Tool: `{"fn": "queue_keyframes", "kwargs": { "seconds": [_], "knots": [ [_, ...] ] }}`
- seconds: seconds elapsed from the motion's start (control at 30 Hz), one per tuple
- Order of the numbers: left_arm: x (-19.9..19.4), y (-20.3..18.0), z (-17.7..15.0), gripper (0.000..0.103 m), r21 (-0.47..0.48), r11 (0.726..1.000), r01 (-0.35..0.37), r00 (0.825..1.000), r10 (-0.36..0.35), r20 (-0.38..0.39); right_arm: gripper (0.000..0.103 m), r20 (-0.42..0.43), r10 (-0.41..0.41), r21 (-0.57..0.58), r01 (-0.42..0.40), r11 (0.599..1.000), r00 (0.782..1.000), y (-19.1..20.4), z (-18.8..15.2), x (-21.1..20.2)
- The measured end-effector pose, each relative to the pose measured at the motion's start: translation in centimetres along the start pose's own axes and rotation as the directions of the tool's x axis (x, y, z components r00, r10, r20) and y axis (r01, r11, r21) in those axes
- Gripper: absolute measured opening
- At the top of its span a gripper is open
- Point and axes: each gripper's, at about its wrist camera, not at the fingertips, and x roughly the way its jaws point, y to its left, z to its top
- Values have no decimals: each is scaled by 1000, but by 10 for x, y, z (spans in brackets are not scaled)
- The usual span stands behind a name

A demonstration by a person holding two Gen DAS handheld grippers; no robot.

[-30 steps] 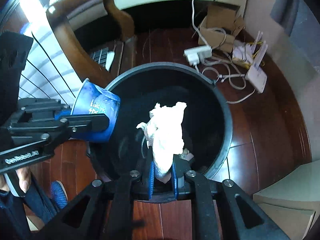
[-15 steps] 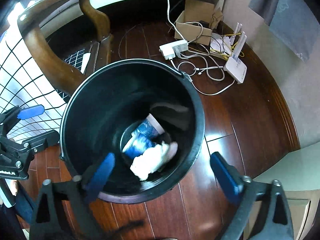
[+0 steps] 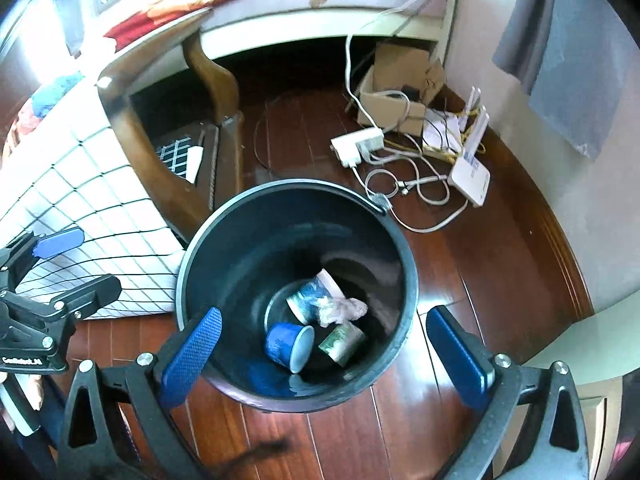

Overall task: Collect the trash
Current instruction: 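Move both empty tools back over the table toward the cloths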

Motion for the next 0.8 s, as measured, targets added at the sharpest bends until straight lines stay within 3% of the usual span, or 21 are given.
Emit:
{"fn": "queue_keyframes", "kwargs": {
  "seconds": [0.43, 0.8],
  "knots": [
    [-61, 28, 1, 99, -54, 997, -59, 992, 65, 105, 103, 131, 55, -121, -39, 992, 990, 59, 23, -58],
    [-108, 75, -4, 99, -160, 980, -117, 968, 149, 201, 103, 229, 139, -229, -85, 970, 963, 114, 46, -85]
  ]
}}
